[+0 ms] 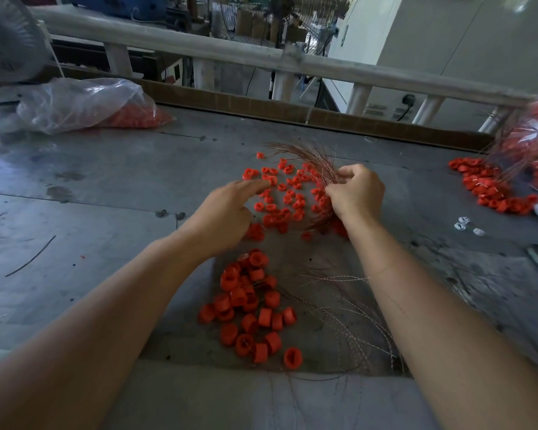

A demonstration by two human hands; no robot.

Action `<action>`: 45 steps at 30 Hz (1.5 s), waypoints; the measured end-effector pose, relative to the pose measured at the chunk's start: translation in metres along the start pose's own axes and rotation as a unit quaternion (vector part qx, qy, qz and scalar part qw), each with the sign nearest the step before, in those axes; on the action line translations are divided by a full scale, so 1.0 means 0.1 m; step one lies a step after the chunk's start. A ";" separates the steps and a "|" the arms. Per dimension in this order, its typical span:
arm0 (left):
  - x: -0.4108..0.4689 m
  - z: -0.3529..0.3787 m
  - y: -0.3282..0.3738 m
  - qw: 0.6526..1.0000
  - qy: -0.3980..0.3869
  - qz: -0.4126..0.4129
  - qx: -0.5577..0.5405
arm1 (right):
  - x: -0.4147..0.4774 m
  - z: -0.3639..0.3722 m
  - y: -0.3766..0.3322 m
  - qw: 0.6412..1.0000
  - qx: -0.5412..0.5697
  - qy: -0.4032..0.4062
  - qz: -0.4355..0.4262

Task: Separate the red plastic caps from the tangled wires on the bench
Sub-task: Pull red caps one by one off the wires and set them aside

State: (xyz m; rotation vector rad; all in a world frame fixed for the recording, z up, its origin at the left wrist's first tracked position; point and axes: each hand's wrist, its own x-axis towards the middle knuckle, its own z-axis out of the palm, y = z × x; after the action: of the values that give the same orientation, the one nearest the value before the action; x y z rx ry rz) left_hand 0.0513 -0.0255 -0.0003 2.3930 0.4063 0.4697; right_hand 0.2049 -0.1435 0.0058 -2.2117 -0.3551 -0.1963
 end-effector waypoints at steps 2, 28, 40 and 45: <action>0.03 -0.02 -0.05 0.999 0.025 -0.029 0.023 | 0.00 -0.02 0.03 1.000 0.001 0.002 -0.002; -0.01 -0.07 -0.04 0.993 0.019 -0.077 0.087 | -0.07 -0.03 0.05 0.993 -0.076 -0.080 -0.050; -0.02 -0.05 -0.07 0.995 0.044 -0.066 0.063 | -0.14 -0.04 -0.07 0.983 0.023 -0.151 -0.105; -0.03 -0.06 -0.10 0.995 0.056 -0.064 0.053 | -0.16 -0.19 -0.10 0.980 0.023 -0.142 -0.136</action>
State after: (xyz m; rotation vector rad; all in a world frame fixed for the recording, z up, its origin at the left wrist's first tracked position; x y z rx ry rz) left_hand 0.0450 -0.0161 -0.0035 2.4316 0.6455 0.5359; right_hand 0.1866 -0.1554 0.0204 -2.1413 -0.8129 -0.0154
